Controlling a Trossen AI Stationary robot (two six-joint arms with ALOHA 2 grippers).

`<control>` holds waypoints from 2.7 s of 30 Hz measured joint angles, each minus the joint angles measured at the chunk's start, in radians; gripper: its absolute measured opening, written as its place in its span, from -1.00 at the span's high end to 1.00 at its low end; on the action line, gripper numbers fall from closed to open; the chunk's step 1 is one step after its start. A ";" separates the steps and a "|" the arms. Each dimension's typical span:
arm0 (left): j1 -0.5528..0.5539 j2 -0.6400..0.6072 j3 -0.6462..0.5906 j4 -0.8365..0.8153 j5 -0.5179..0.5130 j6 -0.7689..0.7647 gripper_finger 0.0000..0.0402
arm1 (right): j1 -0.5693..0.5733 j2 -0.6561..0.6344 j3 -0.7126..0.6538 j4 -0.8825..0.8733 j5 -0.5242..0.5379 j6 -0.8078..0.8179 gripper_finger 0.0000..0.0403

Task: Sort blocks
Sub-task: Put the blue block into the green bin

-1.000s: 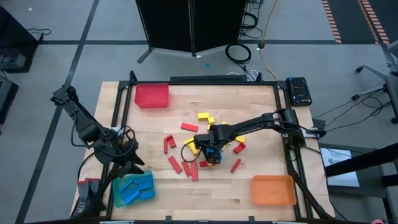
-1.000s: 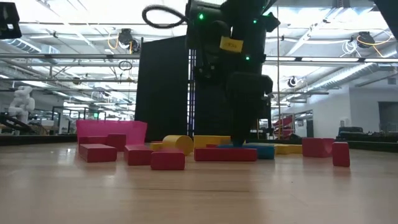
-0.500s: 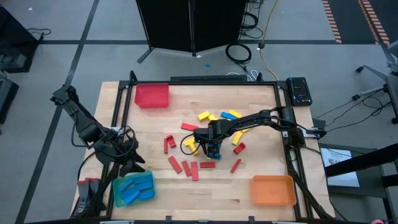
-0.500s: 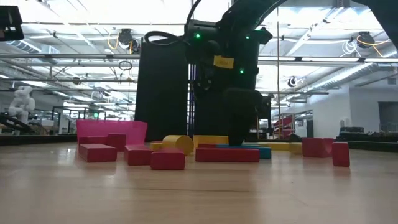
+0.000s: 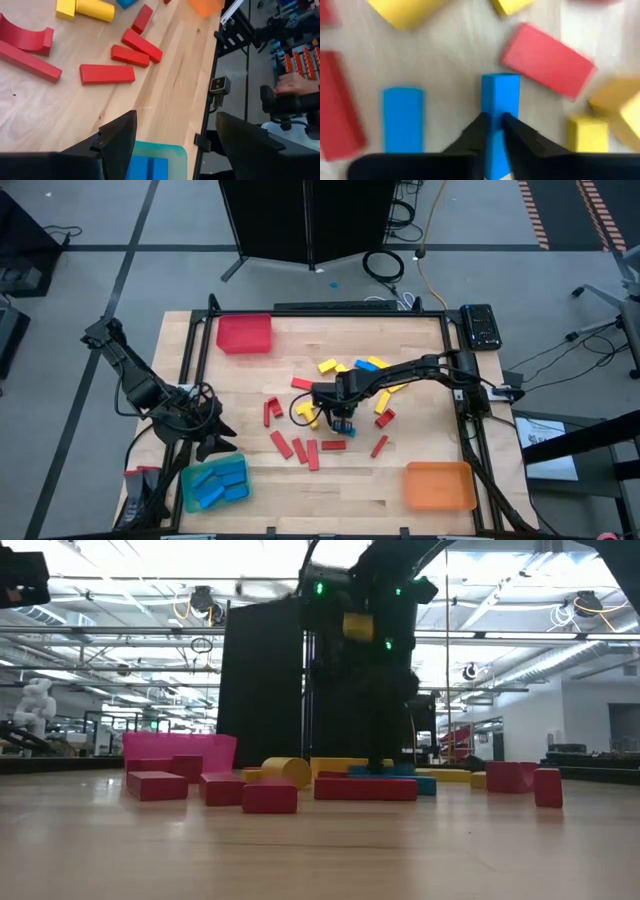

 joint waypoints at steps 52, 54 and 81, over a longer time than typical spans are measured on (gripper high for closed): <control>0.000 0.000 0.000 -0.022 -0.205 0.071 -0.38 | -0.096 0.071 0.197 -0.146 -0.131 -0.171 -0.19; 0.000 0.000 0.000 -0.022 -0.205 0.071 -0.38 | -0.092 0.093 0.197 -0.161 -0.131 -0.177 -0.19; 0.000 0.005 0.000 -0.022 -0.212 0.071 -0.38 | -0.093 0.135 0.145 -0.153 -0.103 -0.213 0.59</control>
